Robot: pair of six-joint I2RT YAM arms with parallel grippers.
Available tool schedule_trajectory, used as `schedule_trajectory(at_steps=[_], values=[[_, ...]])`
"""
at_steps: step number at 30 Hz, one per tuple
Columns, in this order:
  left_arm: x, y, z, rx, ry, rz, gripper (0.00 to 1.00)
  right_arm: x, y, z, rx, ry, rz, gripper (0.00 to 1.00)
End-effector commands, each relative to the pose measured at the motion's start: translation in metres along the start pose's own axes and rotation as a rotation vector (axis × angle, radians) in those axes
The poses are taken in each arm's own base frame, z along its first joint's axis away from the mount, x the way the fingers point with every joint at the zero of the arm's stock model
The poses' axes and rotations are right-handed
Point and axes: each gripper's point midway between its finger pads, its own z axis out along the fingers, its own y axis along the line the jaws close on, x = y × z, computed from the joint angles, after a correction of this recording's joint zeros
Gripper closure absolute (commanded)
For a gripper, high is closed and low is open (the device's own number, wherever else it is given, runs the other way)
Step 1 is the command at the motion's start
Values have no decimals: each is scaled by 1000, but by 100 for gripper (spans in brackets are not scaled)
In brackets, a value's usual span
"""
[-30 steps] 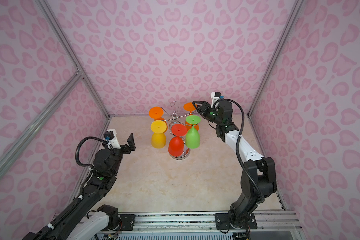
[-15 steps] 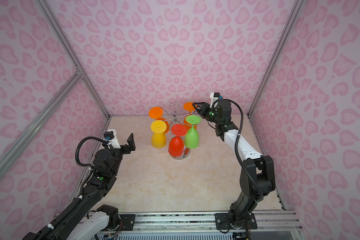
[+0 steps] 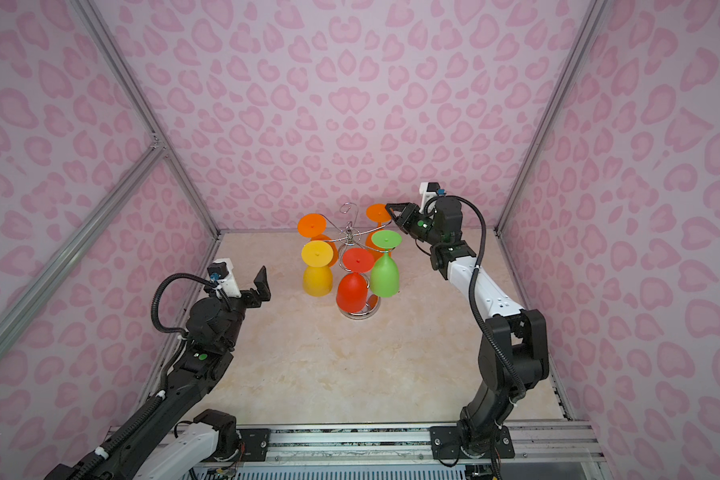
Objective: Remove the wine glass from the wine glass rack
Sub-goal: 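Close the right gripper on the orange glass's base on the rack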
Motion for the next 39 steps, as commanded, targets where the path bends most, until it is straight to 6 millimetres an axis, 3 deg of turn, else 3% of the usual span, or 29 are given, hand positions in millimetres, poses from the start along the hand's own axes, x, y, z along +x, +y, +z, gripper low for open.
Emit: schedule_trajectory(at_steps=[1, 6, 14, 25, 39], values=[[-2, 2, 1, -10, -8, 2, 3, 4, -4, 2, 7, 17, -2, 81], [-2, 1, 1, -10, -5, 3, 3, 1, 0, 0, 5, 4, -7, 85], [-1, 2, 1, -14, -4, 4, 3, -3, 10, -1, -15, 2, 4, 100], [-1, 1, 2, -9, -5, 3, 3, -7, 29, -11, -32, -2, 14, 100], [-4, 1, 2, -6, -9, 3, 3, -19, 24, -19, -45, -32, 91, 100]])
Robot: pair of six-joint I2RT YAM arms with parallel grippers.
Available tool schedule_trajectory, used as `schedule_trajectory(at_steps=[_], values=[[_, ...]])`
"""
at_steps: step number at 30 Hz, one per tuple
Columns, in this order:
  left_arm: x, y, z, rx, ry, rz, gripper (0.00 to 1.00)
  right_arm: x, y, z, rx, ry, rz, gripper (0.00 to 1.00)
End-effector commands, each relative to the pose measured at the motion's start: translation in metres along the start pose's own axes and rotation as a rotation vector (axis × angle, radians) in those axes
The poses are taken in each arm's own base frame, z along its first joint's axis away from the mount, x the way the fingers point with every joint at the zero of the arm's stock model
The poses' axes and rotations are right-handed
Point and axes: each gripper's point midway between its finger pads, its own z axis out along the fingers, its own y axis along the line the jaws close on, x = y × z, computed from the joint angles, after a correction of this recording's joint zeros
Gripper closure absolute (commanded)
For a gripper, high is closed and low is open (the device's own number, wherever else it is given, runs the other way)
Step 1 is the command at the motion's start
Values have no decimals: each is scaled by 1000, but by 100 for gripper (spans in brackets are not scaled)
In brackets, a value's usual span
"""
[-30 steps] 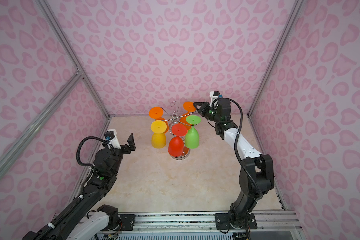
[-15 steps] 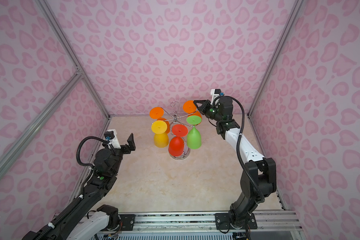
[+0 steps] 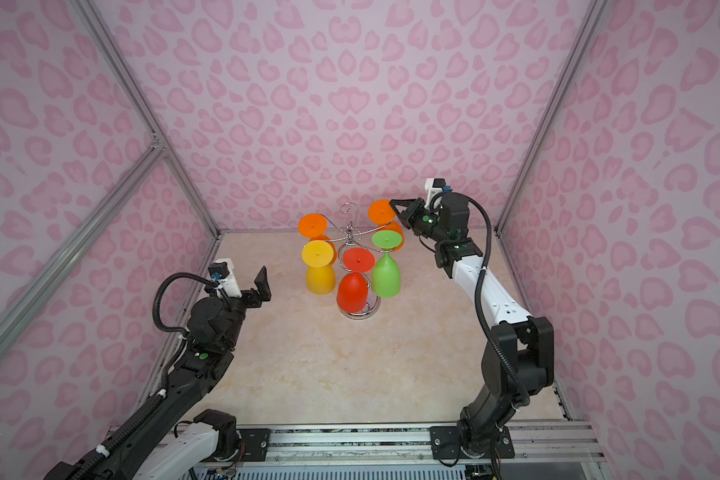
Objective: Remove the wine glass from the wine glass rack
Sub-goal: 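Close the right gripper on the orange glass's base on the rack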
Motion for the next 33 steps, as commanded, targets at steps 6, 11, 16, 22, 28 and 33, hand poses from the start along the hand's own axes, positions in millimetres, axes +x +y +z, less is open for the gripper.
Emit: schedule_trajectory(at_steps=[6, 11, 16, 22, 28, 33], values=[[-7, -1, 1, 0, -16, 2, 3, -7, 7, -11, -32, -24, 3, 100], [-6, 0, 1, -2, -15, 2, 3, -3, 11, -15, -46, -11, 12, 100], [-6, 1, 0, -4, -16, 2, 3, 1, 10, -18, -42, -6, 14, 100], [-4, 1, 0, -4, -12, 1, 3, 8, 15, -16, -63, 15, 27, 100], [-4, 1, -1, -5, -13, 1, 3, 14, 24, -12, -87, 36, 33, 100], [-2, 1, -1, -6, -11, 0, 3, 16, 29, -8, -95, 48, 31, 100]])
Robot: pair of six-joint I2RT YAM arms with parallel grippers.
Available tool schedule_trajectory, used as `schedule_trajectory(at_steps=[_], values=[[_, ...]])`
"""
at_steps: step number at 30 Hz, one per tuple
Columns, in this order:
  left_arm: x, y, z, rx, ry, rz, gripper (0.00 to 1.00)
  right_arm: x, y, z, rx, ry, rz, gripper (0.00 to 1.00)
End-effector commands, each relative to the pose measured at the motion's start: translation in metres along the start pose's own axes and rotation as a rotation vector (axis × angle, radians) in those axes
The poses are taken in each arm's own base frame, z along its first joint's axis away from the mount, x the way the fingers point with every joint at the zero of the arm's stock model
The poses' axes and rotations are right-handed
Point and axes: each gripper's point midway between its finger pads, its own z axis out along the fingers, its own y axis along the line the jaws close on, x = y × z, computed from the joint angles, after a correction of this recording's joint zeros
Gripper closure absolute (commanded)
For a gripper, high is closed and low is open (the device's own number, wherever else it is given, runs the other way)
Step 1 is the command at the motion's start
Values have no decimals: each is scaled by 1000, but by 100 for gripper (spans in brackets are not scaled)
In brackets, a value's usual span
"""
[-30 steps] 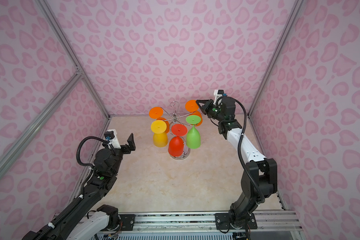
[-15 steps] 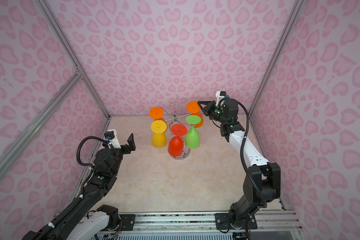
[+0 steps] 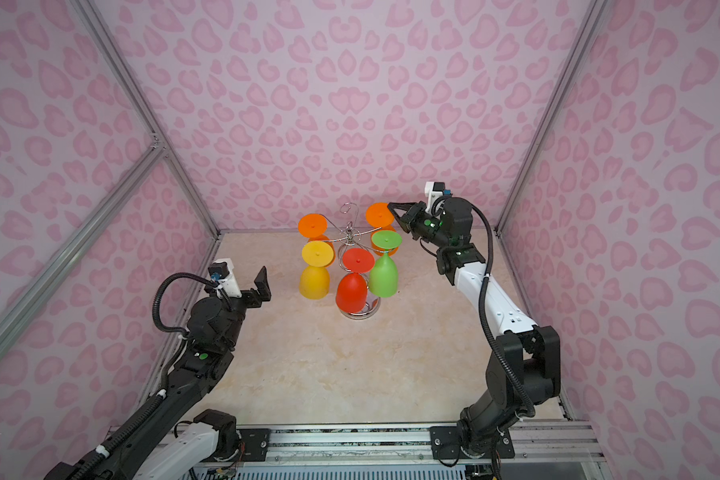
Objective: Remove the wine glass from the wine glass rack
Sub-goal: 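Close the right gripper on the orange glass's base on the rack, then lift the orange glass off the rack with the right gripper while the left arm rises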
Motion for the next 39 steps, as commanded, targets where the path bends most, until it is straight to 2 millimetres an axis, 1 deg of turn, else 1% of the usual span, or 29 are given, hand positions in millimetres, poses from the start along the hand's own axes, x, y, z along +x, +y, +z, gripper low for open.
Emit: schedule_trajectory(at_steps=[1, 8, 10, 11, 13, 18, 22, 26, 30, 33, 36, 38, 39], values=[[-1, 1, 0, -6, -7, -1, 3, 2, 8, 6, -30, 16, -12, 100], [-2, 1, -1, -3, -10, -3, 3, 0, 14, 21, -52, 27, -7, 100], [-2, 1, -2, -4, -11, -4, 3, 4, 8, 27, -51, 46, 24, 100], [-2, 2, -2, -4, -11, -3, 3, -1, 20, 29, -81, 42, 20, 100], [-2, 2, -2, -6, -11, -1, 3, -2, 22, 32, -110, 42, 36, 100], [-1, 2, -2, -6, -10, -2, 3, -7, 19, 39, -113, 31, 43, 100], [-1, 2, -2, -4, -9, -2, 3, -17, 18, 43, -110, 7, 25, 100], [-2, 1, -2, -3, -11, -3, 3, -37, 10, 45, -97, -43, 5, 100], [-7, -1, -3, 8, -19, -9, 3, -70, 2, 41, -108, -118, -7, 100], [-13, -3, -5, 24, -31, -18, 3, -95, 0, 28, -128, -185, -15, 100], [-21, -8, -7, 56, -45, -29, 3, -115, 1, 12, -143, -233, -32, 100], [-25, -15, -8, 91, -49, -33, 3, -125, 10, -2, -167, -261, -52, 100], [-29, -17, -8, 104, -52, -38, 3, -130, 17, -12, -189, -282, -69, 100]])
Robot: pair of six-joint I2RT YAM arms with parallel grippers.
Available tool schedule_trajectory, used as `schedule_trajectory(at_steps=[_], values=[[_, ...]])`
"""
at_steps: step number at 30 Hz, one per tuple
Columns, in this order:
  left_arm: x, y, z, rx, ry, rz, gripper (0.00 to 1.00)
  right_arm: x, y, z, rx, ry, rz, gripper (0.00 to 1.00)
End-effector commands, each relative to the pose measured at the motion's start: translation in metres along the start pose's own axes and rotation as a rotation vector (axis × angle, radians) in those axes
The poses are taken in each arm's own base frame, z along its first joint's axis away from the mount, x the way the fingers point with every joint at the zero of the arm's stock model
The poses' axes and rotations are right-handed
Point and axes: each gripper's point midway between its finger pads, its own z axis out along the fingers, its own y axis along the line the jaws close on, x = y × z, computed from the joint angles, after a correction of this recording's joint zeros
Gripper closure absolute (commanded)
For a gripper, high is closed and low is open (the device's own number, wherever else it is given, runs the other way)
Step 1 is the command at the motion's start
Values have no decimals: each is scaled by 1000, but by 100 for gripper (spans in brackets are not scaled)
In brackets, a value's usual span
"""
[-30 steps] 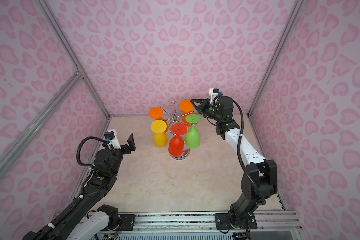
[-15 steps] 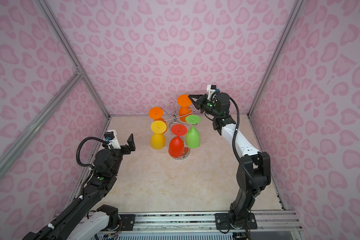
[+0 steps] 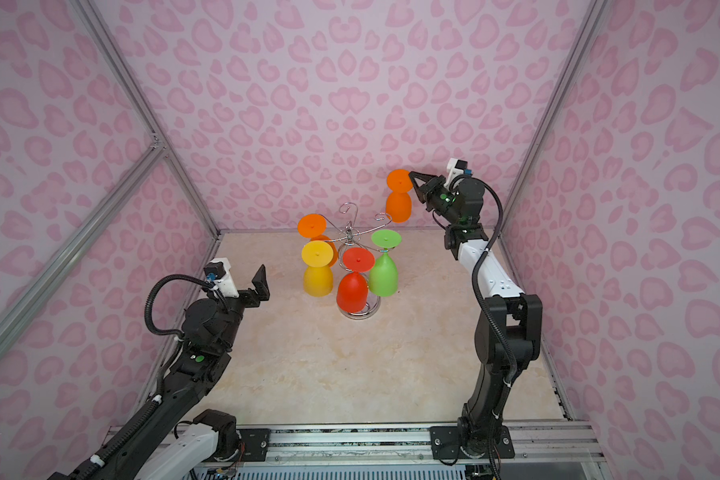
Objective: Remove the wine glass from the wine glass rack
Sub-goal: 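Lift the orange glass off the rack with the right gripper while the left arm rises, then bring the orange glass toward the left gripper while the left gripper grasps its bowl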
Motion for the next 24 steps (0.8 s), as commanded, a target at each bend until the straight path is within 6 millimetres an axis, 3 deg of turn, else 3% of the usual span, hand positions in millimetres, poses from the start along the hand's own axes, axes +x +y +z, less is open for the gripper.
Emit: schedule_trajectory(at_steps=[1, 5, 9, 13, 19, 24], values=[[-15, -10, -1, 57, -21, -24, 3, -24, 38, -21, -123, -75, -74, 100], [-37, -11, -7, 62, -68, -47, 3, -43, 90, -65, -248, -160, -158, 100], [-76, -20, -24, 131, -174, -104, 3, -35, 138, -103, -371, -188, -201, 100], [-117, -41, -38, 258, -247, -142, 2, -4, 189, -125, -459, -132, -258, 100], [-162, -123, -44, 734, -208, -173, 4, 66, 255, -139, -658, 37, -253, 100], [-185, -168, -42, 1055, -210, -226, 7, 119, 287, -143, -789, 174, -207, 100]])
